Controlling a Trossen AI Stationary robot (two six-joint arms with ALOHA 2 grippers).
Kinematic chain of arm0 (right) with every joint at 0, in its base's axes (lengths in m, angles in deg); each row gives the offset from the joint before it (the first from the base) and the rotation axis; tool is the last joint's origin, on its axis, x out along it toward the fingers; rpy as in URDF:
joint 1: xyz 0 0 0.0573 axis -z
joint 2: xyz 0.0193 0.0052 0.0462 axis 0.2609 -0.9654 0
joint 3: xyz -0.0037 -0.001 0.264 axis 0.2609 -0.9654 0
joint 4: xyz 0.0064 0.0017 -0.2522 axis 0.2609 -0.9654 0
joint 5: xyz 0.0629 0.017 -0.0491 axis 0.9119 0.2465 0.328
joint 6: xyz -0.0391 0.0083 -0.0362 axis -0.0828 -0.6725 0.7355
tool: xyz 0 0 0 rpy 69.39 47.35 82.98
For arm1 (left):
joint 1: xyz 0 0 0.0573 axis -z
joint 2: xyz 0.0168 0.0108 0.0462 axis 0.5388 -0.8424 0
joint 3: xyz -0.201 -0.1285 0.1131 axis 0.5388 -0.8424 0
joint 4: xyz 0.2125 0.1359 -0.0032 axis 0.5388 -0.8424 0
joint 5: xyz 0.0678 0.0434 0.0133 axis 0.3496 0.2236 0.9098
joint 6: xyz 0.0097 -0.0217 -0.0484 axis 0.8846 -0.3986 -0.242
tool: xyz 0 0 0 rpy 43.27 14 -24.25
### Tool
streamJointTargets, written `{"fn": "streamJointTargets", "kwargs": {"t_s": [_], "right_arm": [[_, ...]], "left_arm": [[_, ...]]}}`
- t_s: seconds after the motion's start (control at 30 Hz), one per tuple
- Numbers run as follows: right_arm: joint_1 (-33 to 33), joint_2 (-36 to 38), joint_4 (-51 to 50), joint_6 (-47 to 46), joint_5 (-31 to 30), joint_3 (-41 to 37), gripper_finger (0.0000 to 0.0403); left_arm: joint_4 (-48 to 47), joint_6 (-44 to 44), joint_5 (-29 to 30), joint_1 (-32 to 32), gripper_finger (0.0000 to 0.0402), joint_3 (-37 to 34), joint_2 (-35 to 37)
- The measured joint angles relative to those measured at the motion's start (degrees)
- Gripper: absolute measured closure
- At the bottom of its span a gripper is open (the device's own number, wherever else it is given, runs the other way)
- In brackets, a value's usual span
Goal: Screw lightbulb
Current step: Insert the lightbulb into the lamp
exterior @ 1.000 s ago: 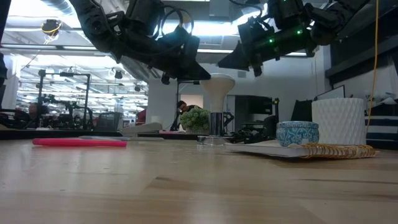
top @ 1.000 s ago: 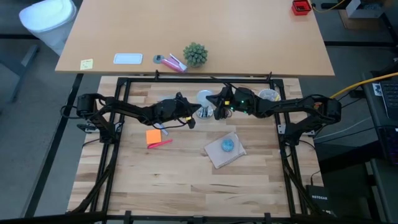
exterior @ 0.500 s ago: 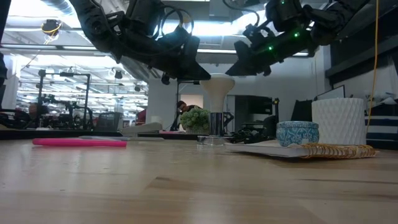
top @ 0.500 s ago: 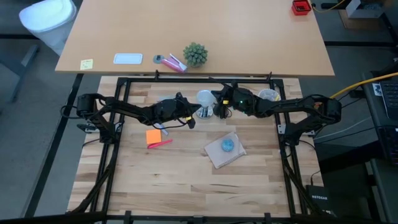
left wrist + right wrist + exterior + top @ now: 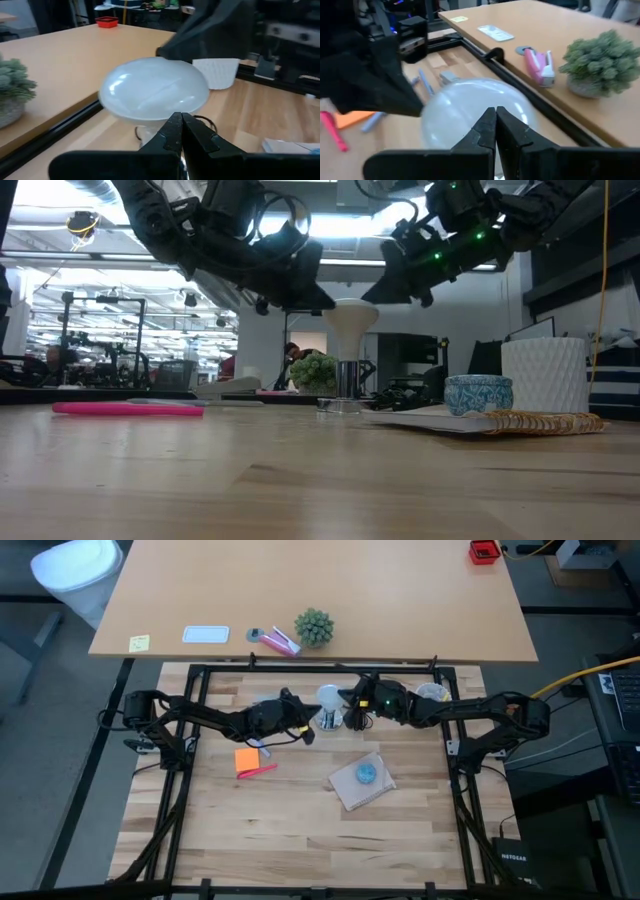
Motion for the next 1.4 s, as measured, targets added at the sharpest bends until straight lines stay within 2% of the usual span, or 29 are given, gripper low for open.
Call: {"fn": "streamJointTargets", "kwargs": {"t_s": [0.27, 0.5, 0.73, 0.9, 1.07, 1.23, 1.4], "right_arm": [[-0.03, 0.03, -0.39, -5.43, 5.72, 0.06, 0.0391], [-0.15, -0.12, 0.33, -6.26, 6.96, 0.00, 0.0391], [-0.13, -0.28, 2.34, -6.28, 8.08, -0.17, 0.0391], [-0.11, -0.28, 2.49, -6.29, 7.98, -0.19, 0.0391], [-0.11, -0.28, 2.68, -6.28, 7.72, -0.19, 0.0391], [-0.11, -0.28, 2.81, -6.28, 7.51, -0.19, 0.0391], [-0.11, -0.28, 2.88, -6.26, 7.49, -0.19, 0.0391]], "left_arm": [[-0.02, -0.02, 4.39, -0.02, 0.0401, -0.04, 0.00], [0.43, -1.82, 10.20, -0.49, 0.0402, -0.04, -0.02], [0.99, -4.06, 10.50, -2.10, 0.0402, -0.04, -0.02], [7.02, -1.64, 10.45, -1.98, 0.0401, -0.02, -0.02], [13.16, 0.46, 6.47, -1.60, 0.0401, 0.02, -0.02], [11.85, 0.38, -1.20, -1.55, 0.0401, 0.02, -0.02], [10.18, 0.46, -3.85, -1.57, 0.0401, 0.02, -0.02]]}}
